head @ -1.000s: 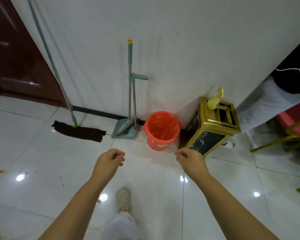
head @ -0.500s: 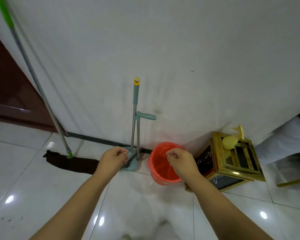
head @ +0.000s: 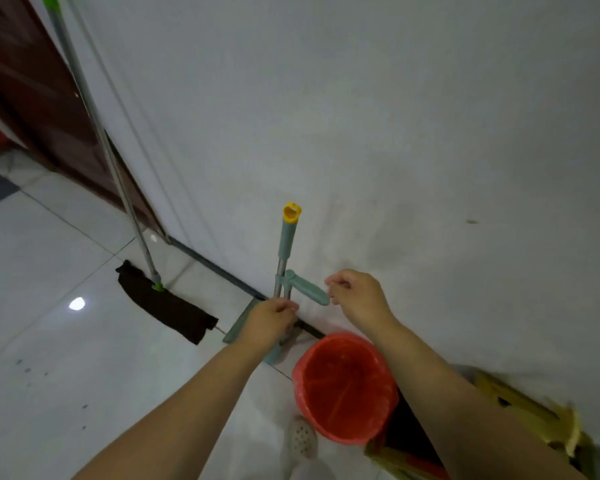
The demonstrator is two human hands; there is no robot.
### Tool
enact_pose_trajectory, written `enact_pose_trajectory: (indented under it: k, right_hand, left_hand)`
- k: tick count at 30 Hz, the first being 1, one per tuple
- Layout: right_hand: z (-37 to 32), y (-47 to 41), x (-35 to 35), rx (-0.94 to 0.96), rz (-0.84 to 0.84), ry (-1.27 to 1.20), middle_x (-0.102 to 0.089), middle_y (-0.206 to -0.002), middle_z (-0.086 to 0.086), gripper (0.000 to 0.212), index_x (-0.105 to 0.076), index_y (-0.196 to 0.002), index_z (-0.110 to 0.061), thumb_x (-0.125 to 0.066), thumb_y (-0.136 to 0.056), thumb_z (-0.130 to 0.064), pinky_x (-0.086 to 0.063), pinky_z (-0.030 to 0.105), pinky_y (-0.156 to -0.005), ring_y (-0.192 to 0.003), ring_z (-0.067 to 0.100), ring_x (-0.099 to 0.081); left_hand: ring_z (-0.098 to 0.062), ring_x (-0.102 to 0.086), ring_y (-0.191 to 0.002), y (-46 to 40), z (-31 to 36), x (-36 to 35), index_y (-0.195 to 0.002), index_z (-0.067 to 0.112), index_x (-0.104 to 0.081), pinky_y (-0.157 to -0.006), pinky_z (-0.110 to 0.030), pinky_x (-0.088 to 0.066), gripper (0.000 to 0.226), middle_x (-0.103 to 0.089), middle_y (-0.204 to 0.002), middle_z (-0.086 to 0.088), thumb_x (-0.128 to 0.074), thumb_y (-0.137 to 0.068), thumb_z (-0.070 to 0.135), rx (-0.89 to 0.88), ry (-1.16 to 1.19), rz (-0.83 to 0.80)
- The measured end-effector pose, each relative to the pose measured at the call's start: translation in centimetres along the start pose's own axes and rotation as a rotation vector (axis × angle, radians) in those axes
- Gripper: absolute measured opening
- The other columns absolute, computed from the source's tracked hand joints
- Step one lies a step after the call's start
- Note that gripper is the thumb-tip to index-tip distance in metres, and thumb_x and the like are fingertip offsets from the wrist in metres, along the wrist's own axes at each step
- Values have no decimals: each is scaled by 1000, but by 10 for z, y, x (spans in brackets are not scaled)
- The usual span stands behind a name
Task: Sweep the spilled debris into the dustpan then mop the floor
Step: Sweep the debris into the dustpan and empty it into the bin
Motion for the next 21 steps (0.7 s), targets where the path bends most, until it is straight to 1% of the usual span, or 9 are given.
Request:
enact_pose_trajectory:
  k: [3, 4, 6, 9, 12, 15, 17, 19, 21]
  right_hand:
    - [-4, -37, 11, 29, -52, -22, -67, -80, -10, 20, -65, -81, -32, -53, -85, -16, -55, 31, -78, -79, 15, -66]
    - [-8, -48, 12, 48, -68, -33, -66, -77, -12, 22, -63, -79, -34, -54, -85, -16, -55, 28, -75, -76, 12, -66]
    - [-19, -68, 11, 84, -115, -61, -65, -76, -13, 25, -63, -78, -35, -53, -86, -14, -51, 22, -68, -72, 10, -65]
    - [-38, -88, -3, 125, -226, -139, -66, -91, -7, 21, -65, -92, -28, -51, -90, -13, -47, 18, -65, -70, 7, -66]
    - [-59, -97, -19, 185, -317, -182, -63, -104, -5, 20, -63, -102, -26, -47, -95, -17, -49, 18, -64, -70, 8, -67]
    - [-72, -96, -33, 184, -405, -244, -63, -100, -7, 17, -61, -95, -28, -44, -99, -25, -50, 19, -62, -68, 9, -67]
    - [-78, -93, -42, 155, -467, -310, -62, -94, -10, 20, -60, -93, -28, -42, -100, -27, -50, 19, -60, -64, 10, -66]
    - [-82, -91, -49, 107, -520, -354, -64, -103, -7, 25, -62, -103, -22, -37, -101, -26, -52, 20, -62, -65, 14, -66]
    - [-82, -89, -54, 47, -560, -368, -65, -114, -2, 38, -62, -115, -14, -33, -101, -34, -53, 25, -68, -68, 17, -68]
  left_hand:
    - [-15, -56, -72, -27, 1, -22, -98, 9, -63, -67, -22, -48, 13, -59, -83, -2, -53, -91, 7, 80, 47, 46]
    - [-16, -55, -71, -34, 0, -28, -94, 11, -60, -64, -21, -48, 10, -57, -82, -3, -51, -92, 6, 108, 78, 57]
    - [-15, -50, -62, -47, -4, -39, -81, 13, -51, -52, -19, -46, 17, -51, -74, -4, -48, -93, 1, 168, 184, 69]
    - [-15, -45, -57, -62, -10, -54, -80, 12, -43, -42, -18, -43, 22, -46, -69, -7, -44, -94, -4, 275, 420, 89]
    - [-18, -52, -65, -70, -19, -63, -82, 12, -47, -60, -26, -48, 16, -53, -76, -9, -48, -95, 2, 380, 584, 133]
    - [-25, -60, -81, -70, -24, -69, -83, 11, -51, -84, -39, -52, 12, -61, -88, -14, -52, -93, 4, 435, 719, 163]
    - [-33, -64, -92, -66, -27, -69, -85, 9, -53, -90, -46, -52, 9, -63, -98, -20, -52, -92, 2, 450, 778, 179]
    - [-37, -63, -103, -61, -27, -68, -90, 6, -54, -93, -46, -51, 5, -63, -106, -24, -52, -91, 1, 443, 825, 184]
    - [-36, -63, -104, -58, -29, -68, -100, 3, -54, -91, -44, -53, 9, -63, -108, -24, -53, -91, 1, 444, 828, 190]
Point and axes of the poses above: each hand's wrist, its own y-axis away from the middle knuckle, its own x-axis out of the back of the hand, z = x × y, the point moved 9 cm from there along -y, towards the middle knuckle
